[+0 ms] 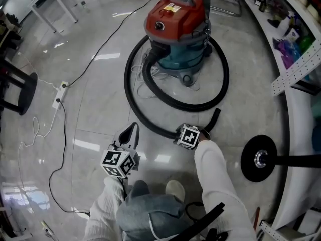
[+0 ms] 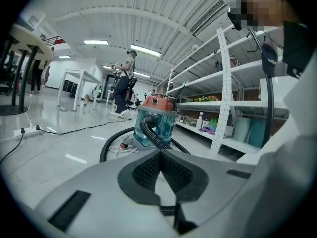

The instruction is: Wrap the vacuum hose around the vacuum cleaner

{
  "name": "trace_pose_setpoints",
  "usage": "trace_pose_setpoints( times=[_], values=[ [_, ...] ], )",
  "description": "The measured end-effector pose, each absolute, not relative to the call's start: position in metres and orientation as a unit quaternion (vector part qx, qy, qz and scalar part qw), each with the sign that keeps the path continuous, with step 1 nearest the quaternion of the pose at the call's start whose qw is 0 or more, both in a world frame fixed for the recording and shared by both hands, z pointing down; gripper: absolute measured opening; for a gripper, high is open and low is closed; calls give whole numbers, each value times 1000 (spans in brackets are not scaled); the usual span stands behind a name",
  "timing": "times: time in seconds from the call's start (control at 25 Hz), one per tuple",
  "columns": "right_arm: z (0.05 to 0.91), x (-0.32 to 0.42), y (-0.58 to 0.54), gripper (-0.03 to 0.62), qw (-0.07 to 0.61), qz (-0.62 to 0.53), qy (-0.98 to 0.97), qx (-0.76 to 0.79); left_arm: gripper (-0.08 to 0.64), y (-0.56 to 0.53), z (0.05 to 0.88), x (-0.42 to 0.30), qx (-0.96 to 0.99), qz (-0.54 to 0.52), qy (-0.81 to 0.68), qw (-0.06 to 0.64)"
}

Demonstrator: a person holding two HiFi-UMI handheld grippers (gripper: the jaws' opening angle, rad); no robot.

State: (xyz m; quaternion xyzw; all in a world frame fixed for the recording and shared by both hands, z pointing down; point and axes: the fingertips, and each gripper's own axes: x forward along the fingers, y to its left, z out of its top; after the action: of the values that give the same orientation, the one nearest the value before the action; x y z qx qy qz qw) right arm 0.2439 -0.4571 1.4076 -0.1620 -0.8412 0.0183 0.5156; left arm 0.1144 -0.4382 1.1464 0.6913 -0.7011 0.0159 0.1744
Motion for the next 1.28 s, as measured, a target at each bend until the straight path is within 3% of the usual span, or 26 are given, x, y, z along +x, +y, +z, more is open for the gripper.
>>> trace_pose_setpoints(
  times=[0.4,0.6,0.8,1.04,1.28],
  values=[
    [1408,231,-485,298,525,-5,-844,-114,0,-444,1156,88,680,-32,-709,184],
    [1358,219,-502,304,455,69,-888,-11,2,-451,1137,81,679,-46,-709,183],
    [1238,215,-519,304,356,204,-906,107,2,-430,1059,62,642,-75,-731,218],
    [1038,226,-513,301,215,336,-885,239,2,-395,898,59,621,-60,-746,233],
    [841,249,-496,301,179,344,-870,305,2,-405,714,71,631,-51,-743,217]
  ],
)
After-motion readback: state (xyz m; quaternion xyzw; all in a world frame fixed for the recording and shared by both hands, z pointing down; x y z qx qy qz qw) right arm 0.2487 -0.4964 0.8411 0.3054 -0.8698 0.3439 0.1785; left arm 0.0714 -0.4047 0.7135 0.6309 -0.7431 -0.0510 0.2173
